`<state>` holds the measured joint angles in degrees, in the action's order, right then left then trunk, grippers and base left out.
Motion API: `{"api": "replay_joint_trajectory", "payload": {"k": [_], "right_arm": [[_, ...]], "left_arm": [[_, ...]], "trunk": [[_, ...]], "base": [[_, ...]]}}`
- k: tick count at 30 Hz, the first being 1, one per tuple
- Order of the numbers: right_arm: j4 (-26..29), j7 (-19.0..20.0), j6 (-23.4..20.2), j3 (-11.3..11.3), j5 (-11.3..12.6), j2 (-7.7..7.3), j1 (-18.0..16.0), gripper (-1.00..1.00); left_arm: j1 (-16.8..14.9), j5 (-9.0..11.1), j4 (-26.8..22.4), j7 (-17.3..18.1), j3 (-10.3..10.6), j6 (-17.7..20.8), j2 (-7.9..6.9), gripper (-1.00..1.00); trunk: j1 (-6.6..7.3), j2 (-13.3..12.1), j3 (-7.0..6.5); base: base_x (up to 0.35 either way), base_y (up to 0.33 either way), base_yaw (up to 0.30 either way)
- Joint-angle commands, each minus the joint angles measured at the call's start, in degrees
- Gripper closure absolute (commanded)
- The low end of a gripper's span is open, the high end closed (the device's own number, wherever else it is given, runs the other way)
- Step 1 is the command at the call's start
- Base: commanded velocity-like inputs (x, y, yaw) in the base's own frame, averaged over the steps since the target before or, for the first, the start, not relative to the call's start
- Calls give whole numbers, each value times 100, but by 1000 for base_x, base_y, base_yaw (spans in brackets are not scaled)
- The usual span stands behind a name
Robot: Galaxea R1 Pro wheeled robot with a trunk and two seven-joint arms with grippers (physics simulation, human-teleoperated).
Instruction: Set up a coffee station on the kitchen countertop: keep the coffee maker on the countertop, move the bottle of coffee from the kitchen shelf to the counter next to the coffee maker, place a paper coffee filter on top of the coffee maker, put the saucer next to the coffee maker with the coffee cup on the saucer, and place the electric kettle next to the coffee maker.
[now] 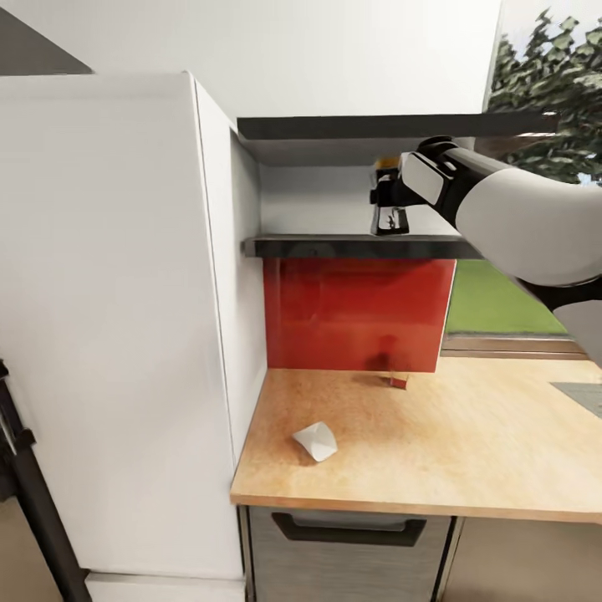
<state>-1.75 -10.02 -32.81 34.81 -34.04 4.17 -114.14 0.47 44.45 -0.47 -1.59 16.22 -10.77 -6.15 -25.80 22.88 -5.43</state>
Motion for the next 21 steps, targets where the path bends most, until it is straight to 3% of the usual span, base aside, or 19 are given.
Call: {"api": "replay_joint_trajectory", "payload": {"k": [1, 4, 7, 11, 12, 13, 14, 17, 21], "right_arm": [[-9, -5, -6, 44, -26, -6, -5, 100], [-9, 91, -16, 55, 35, -39, -10, 100], [2, 672, -519, 106, 789, -301, -12, 100], [15, 1170, -995, 116, 1036, -450, -12, 100], [33, 1970, -1516, 122, 1087, -567, -12, 100], [43, 2298, -1693, 119, 1086, -620, -12, 100], [49, 2441, -1770, 116, 1087, -644, -12, 100], [72, 3370, -2258, 103, 1085, -754, -12, 100], [77, 4113, -2719, 87, 1084, -836, -12, 100]], "left_arm": [[0, 29, -5, -17, 48, -13, 0, -100], [4, 29, -6, -17, 48, -13, 1, -100], [1, 30, -6, -17, 48, -13, 1, -100], [0, 29, -6, -15, 48, -13, 0, -100], [3, 29, -6, -10, 48, -13, 0, -100], [4, 29, -6, -9, 48, -13, 0, -100], [4, 29, -6, -9, 48, -13, 0, -100], [1, 29, -6, -8, 48, -13, 0, -100], [2, 29, -11, -8, 49, -13, 0, -100]], "trunk": [[1, 4, 1], [1, 4, 1], [1, 4, 1], [1, 4, 1], [1, 4, 1], [1, 4, 1], [1, 4, 1], [1, 4, 1], [1, 4, 1]], "base": [[-310, 0, 0], [-300, 0, 0], [-101, 0, 0], [-19, 0, 0], [-2, 0, 0], [-1, 0, 0], [0, 0, 0], [0, 0, 0], [0, 0, 0]]}}
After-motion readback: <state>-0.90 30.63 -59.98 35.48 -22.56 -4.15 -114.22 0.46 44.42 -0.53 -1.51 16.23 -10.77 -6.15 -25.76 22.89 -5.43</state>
